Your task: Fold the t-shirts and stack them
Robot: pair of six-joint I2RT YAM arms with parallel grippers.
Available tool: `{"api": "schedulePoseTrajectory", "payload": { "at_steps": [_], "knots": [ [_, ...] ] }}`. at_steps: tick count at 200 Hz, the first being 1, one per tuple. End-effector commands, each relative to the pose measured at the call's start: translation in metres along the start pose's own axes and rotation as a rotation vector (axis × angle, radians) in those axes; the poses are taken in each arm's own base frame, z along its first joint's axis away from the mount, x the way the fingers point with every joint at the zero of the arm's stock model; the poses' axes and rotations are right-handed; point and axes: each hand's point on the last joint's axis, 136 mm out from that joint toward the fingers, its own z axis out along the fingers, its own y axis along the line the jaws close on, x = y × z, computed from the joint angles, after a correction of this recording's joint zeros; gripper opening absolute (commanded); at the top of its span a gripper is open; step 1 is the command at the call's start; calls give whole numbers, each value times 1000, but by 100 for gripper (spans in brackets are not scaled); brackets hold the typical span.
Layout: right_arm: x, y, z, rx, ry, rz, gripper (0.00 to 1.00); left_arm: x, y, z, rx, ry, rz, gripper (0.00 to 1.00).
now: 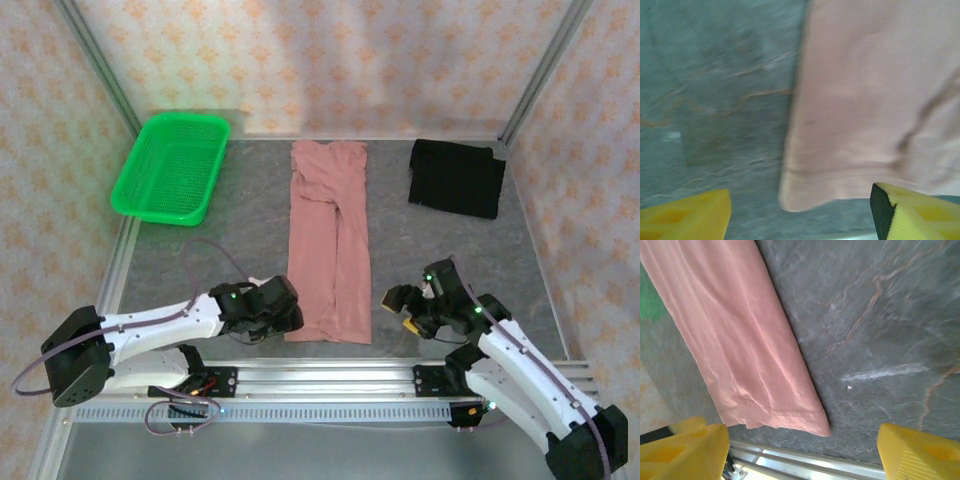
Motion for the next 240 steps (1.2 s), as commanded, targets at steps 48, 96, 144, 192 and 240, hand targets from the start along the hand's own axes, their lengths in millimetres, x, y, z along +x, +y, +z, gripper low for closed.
{"api": "schedulePoseTrajectory", "payload": {
  "at_steps": [48, 96, 144, 192, 240],
  "knots": [
    [15, 16, 42, -32, 78, -106, 62, -4, -12, 21, 183, 4, -87, 70],
    [26, 0, 54, 83, 114, -155, 58, -6, -17, 30, 211, 0, -115, 65],
    [33, -3, 61, 144, 128, -191, 54, -8, -32, 33, 265, 7, -118, 65],
    [36, 6, 64, 168, 127, -214, 52, -10, -44, 27, 296, 12, -106, 65],
    [34, 1, 62, 220, 119, -211, 49, -9, -52, 19, 328, 21, -101, 63]
  ]
}}
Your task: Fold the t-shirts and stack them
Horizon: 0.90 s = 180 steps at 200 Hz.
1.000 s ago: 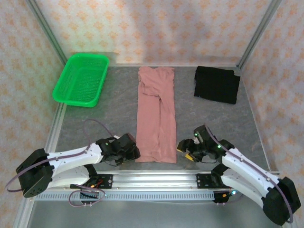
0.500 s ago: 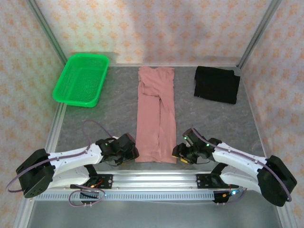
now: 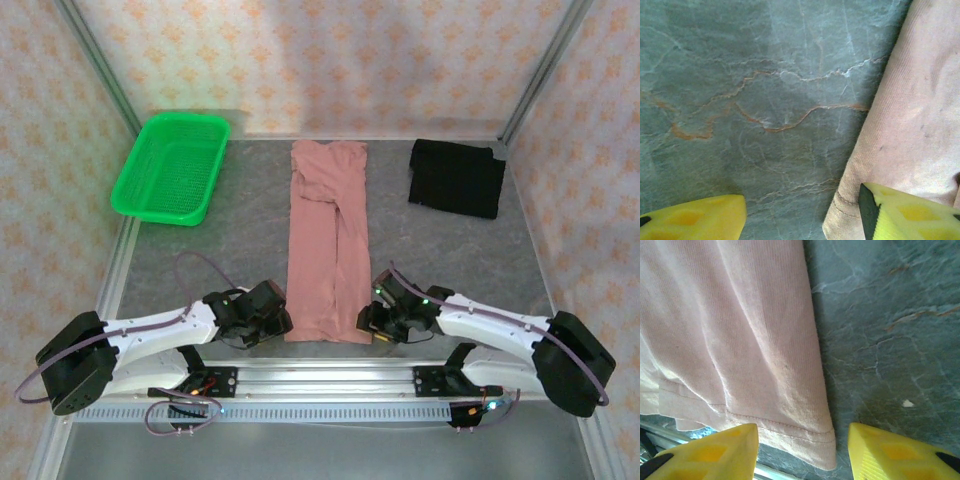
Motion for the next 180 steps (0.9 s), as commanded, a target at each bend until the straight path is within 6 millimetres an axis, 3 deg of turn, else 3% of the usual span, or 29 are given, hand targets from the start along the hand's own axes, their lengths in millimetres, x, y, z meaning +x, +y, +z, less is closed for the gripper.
{"api": "schedulePoseTrajectory", "payload": {
  "at_steps": [1, 64, 161, 180],
  "knots": [
    [-5, -1, -4, 39, -32, 6, 49, -4, -73, -3, 301, 10, 13, 63],
    [-1, -10, -8, 38, -42, 30, 47, 1, -72, -32, 334, 11, 54, 63],
    [0, -11, -9, 33, -44, 40, 46, 10, -36, -24, 133, 57, 122, 61],
    [0, -12, -9, 32, -46, 43, 46, 9, -37, -22, 128, 57, 127, 61]
  ]
}}
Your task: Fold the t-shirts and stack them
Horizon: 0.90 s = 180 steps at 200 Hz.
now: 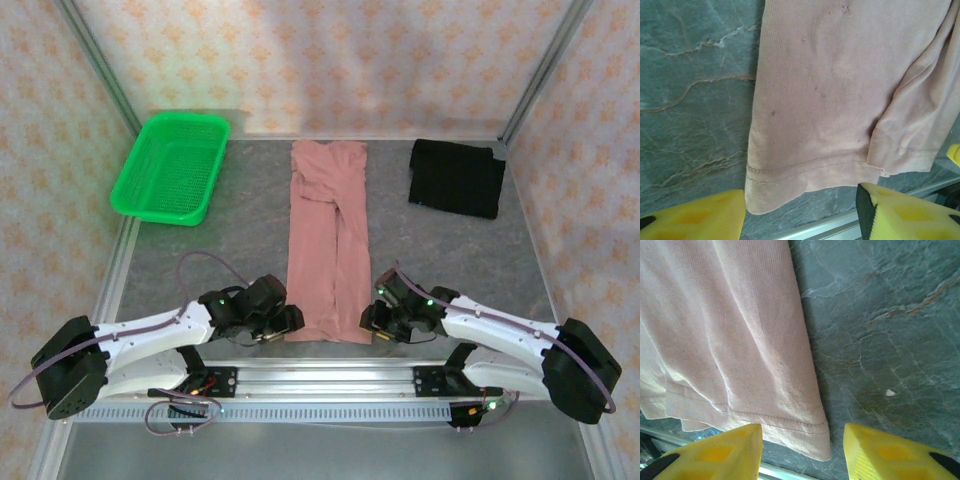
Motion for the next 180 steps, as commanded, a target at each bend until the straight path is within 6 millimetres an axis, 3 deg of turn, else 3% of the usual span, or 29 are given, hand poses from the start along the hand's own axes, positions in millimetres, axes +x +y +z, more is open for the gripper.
{"api": "schedulePoseTrajectory", "payload": {
  "at_steps": [1, 33, 59, 91, 149, 180],
  "knots": [
    [1, -10, 0, 32, -14, 15, 46, -1, 3, -3, -46, -4, 36, 61],
    [0, -11, 1, 35, -15, 20, 44, 1, -7, 11, -28, 19, 37, 61],
    [0, -9, 1, 35, -13, 22, 44, 1, -5, 19, -85, 42, 42, 58],
    [0, -9, 2, 35, -13, 26, 44, -4, -22, 24, -49, 29, 47, 56],
    [8, -6, 11, 87, 19, 4, 44, -7, -36, 26, -30, 28, 63, 26],
    [11, -7, 21, 159, 27, -19, 45, -6, -27, 25, -50, 24, 53, 16]
  ]
}}
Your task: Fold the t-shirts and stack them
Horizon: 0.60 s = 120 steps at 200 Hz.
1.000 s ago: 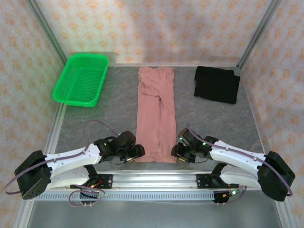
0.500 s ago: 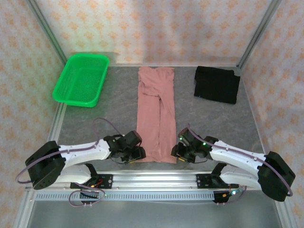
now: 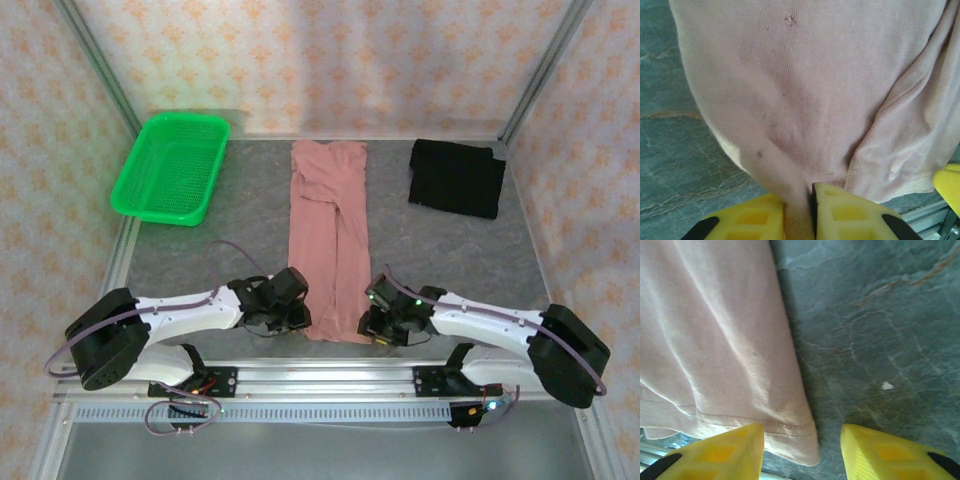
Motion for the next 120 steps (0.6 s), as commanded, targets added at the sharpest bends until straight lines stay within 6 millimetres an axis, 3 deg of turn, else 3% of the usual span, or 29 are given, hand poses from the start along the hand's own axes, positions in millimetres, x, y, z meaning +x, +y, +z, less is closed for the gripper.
{"api": "schedulePoseTrajectory", "payload": {
  "at_steps": [1, 55, 120],
  "knots": [
    [-1, 0, 7, 53, -14, -9, 46, 2, -2, -2, 5, -8, 15, 16],
    [-10, 13, 9, 36, -45, 2, 44, 6, 10, -3, 0, -8, 1, 9],
    [-20, 43, 17, 22, -34, -17, 36, 7, 10, -3, 8, -6, 9, 9]
  ]
}}
